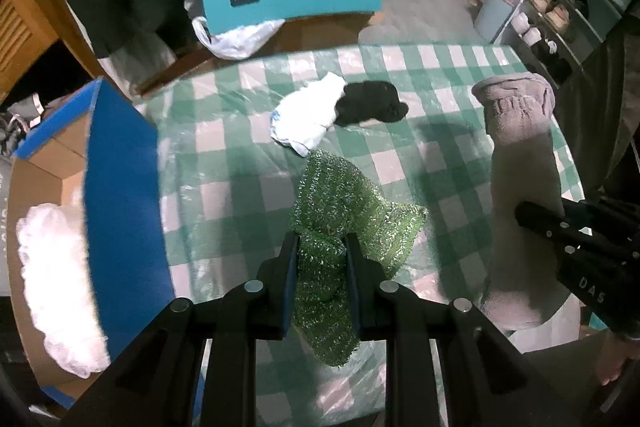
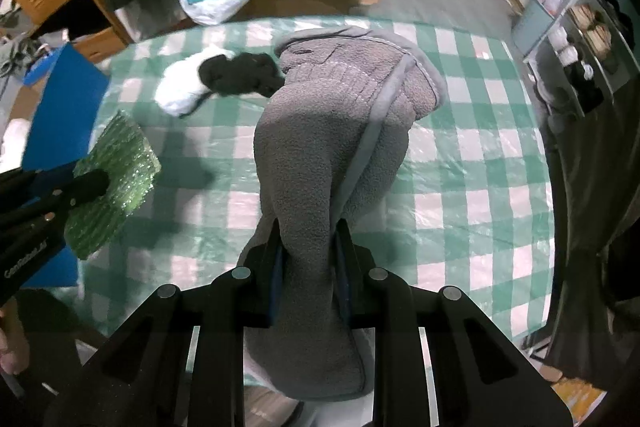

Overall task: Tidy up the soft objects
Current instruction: 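Carry the green scrubber and grey fleece item over the box with both grippers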

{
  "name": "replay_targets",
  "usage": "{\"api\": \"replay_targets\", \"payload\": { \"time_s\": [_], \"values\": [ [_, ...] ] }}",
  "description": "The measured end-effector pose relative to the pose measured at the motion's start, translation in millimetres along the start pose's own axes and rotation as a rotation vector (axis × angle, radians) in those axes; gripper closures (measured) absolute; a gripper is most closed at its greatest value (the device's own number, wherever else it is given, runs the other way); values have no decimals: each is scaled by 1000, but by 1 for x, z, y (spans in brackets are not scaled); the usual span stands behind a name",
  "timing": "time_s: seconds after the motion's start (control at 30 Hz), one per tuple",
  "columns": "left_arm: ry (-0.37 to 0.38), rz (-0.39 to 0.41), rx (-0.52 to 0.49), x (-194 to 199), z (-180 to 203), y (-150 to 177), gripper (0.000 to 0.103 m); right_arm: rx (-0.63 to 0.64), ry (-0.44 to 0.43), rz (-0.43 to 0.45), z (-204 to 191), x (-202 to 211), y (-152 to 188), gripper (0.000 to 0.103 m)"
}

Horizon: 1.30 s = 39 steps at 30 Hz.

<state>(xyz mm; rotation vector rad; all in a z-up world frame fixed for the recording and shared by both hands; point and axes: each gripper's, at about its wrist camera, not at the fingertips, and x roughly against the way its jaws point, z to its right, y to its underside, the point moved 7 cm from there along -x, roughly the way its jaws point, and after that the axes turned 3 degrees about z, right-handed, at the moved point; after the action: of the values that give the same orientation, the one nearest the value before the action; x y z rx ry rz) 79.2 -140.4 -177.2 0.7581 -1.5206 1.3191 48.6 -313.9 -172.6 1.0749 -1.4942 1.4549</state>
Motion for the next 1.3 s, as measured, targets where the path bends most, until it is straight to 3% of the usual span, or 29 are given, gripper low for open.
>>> {"api": "replay_targets", "payload": {
  "time_s": [0.5, 1.3],
  "values": [
    [-10, 78, 18, 50, -29, 0, 81, 68, -104, 61, -54, 34, -19, 83],
    [-79, 185, 210, 103, -158, -5, 81, 181, -240, 96, -169, 56, -69, 83]
  ]
}}
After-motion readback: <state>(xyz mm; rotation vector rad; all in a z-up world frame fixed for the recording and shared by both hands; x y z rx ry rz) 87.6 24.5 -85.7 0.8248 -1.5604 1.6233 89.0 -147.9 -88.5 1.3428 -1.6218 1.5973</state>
